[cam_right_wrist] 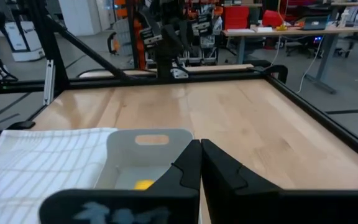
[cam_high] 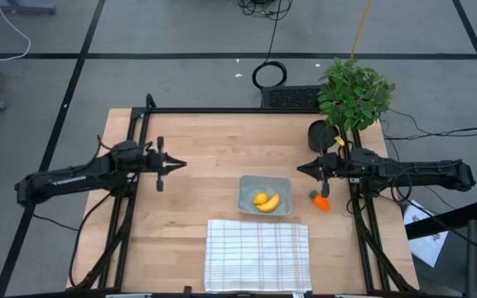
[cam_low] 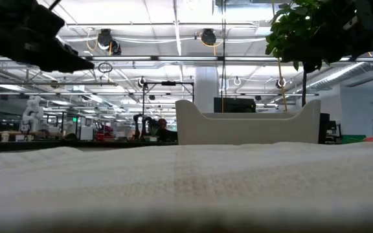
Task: Pick and placing Produce into tupperware
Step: Put the orange carrot into the gray bin
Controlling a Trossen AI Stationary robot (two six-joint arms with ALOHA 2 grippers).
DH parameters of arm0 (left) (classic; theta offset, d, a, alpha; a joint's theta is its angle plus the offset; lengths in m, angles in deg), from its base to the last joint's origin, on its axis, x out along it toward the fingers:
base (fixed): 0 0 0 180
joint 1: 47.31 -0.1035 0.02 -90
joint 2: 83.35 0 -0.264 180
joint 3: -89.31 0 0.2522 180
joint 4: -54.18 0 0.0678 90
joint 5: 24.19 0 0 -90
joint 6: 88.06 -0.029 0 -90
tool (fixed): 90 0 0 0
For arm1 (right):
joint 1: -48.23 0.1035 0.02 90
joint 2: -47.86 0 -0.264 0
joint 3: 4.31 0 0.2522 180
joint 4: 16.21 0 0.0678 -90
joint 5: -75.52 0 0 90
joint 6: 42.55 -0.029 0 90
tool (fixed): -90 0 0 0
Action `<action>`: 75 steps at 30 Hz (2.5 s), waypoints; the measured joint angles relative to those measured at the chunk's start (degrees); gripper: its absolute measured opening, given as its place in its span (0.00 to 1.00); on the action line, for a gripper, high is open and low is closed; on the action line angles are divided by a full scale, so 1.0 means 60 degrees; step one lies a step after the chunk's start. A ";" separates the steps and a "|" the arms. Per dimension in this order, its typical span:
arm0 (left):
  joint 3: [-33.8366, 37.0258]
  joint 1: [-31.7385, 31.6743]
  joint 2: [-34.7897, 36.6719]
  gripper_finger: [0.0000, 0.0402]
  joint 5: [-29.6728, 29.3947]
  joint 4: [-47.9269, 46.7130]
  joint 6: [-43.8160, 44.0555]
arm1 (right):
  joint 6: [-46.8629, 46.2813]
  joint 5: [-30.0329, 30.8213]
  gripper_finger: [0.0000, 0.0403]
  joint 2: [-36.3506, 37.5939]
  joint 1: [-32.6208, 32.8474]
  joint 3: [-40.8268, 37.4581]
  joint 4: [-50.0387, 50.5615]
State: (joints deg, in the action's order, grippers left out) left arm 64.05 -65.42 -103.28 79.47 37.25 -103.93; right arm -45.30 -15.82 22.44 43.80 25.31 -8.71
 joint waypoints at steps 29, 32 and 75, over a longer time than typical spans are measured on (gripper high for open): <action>0.0768 0.0050 0.1408 0.01 0.0477 0.0435 0.0763 | -0.0624 -0.0585 0.00 0.0137 0.0007 0.0078 0.0253; 0.0768 0.0050 0.1408 0.04 0.0467 0.0493 0.0769 | -0.0787 -0.0805 0.00 0.0052 0.0104 0.0747 0.1273; 0.0768 0.0048 0.1387 0.06 0.0456 0.0562 0.0863 | -0.5075 -0.1319 0.00 -0.5016 0.1311 0.8032 1.3389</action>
State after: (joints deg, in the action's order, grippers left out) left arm 68.66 -65.13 -94.96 82.21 40.62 -98.75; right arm -75.75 -23.73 -7.66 51.67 73.50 71.62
